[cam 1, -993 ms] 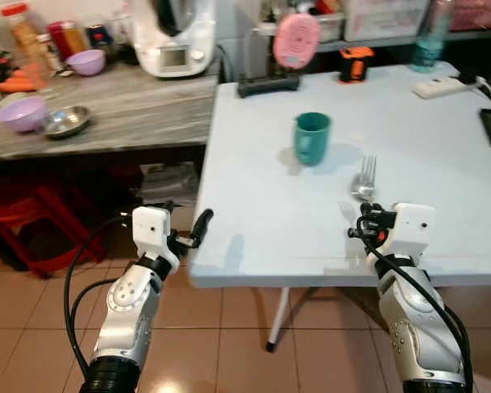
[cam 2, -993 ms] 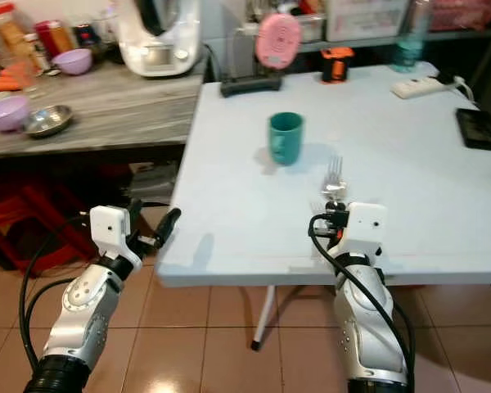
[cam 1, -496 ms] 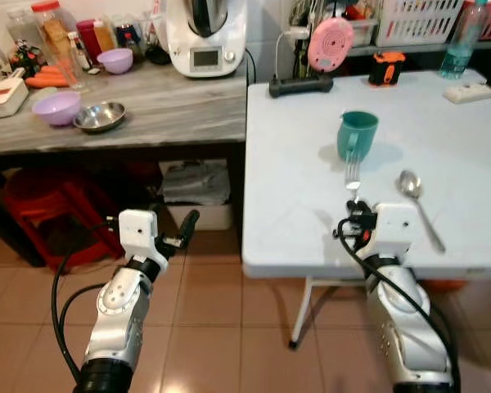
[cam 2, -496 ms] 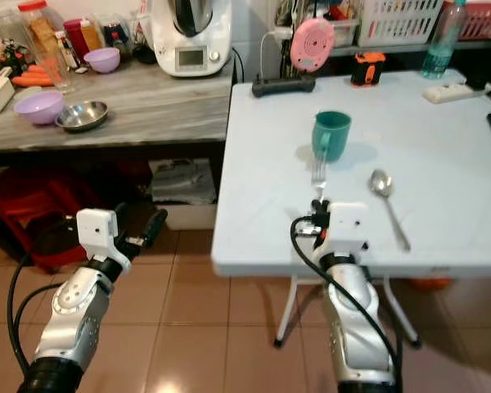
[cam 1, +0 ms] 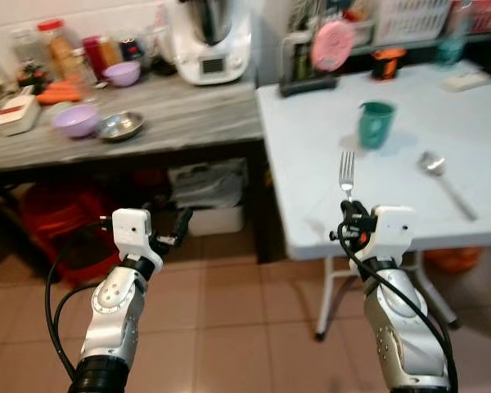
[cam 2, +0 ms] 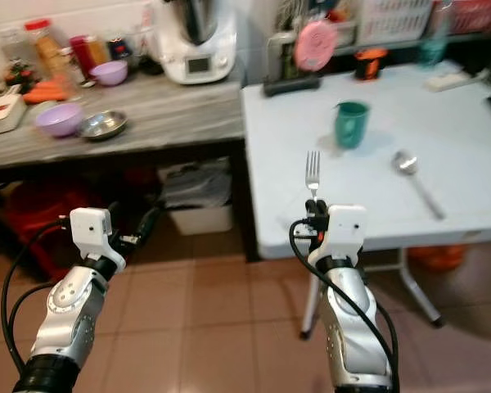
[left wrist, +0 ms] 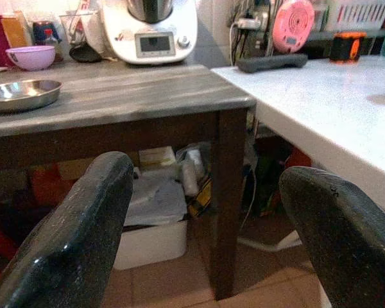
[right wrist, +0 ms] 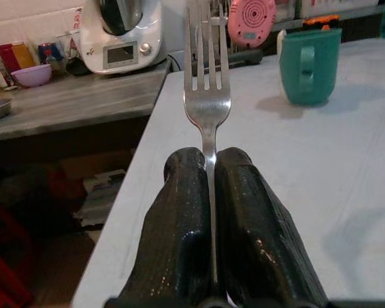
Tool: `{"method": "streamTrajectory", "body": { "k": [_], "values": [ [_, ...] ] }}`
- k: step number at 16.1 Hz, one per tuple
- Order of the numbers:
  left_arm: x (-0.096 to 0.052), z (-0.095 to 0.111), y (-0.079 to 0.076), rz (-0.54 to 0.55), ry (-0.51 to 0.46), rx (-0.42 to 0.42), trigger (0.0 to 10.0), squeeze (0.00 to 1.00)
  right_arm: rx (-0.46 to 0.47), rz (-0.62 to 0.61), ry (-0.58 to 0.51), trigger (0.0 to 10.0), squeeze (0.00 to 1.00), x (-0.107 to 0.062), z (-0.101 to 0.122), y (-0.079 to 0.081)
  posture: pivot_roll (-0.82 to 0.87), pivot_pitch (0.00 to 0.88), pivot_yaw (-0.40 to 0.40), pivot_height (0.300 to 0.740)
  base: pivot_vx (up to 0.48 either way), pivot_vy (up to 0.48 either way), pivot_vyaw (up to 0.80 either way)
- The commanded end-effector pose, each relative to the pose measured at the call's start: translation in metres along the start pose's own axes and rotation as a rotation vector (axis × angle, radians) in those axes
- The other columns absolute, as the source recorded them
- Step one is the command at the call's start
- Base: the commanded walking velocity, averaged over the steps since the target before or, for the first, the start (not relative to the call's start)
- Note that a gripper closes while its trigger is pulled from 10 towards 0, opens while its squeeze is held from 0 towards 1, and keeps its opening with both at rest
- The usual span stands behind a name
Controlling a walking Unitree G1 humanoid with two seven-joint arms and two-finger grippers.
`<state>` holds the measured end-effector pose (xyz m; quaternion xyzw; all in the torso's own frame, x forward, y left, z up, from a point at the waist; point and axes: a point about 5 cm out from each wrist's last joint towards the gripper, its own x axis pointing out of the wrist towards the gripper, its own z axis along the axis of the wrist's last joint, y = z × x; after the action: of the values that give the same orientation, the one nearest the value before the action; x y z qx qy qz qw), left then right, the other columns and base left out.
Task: Setting the table
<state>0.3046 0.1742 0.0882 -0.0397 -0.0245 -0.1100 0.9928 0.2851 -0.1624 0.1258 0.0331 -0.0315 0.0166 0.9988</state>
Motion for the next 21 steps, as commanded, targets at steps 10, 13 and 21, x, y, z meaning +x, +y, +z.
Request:
{"method": "streamTrajectory", "body": {
  "k": [10, 13, 21],
  "values": [
    [0.0047, 0.0014, -0.0041, 0.004, -0.006, 0.016, 10.0, 0.00, -0.045, 0.012, -0.059, 10.0, 0.00, -0.0008, 0.0096, -0.0014, -0.10, 0.000, 0.128, 0.740, 0.000, 0.451, 0.10],
    [0.0043, 0.0004, -0.0044, 0.002, -0.002, 0.017, 10.0, 0.00, -0.033, 0.014, -0.058, 10.0, 0.00, -0.0006, 0.0093, -0.0008, -0.10, 0.000, 0.129, 0.740, 0.000, 0.461, 0.58],
    [0.0026, 0.0011, -0.0098, -0.058, -0.011, 0.030, 10.0, 0.00, 0.003, 0.014, -0.067, 10.0, 0.00, -0.0016, 0.0093, -0.0009, -0.11, 0.000, 0.130, 0.740, 0.000, 0.000, 0.00]
  ]
}}
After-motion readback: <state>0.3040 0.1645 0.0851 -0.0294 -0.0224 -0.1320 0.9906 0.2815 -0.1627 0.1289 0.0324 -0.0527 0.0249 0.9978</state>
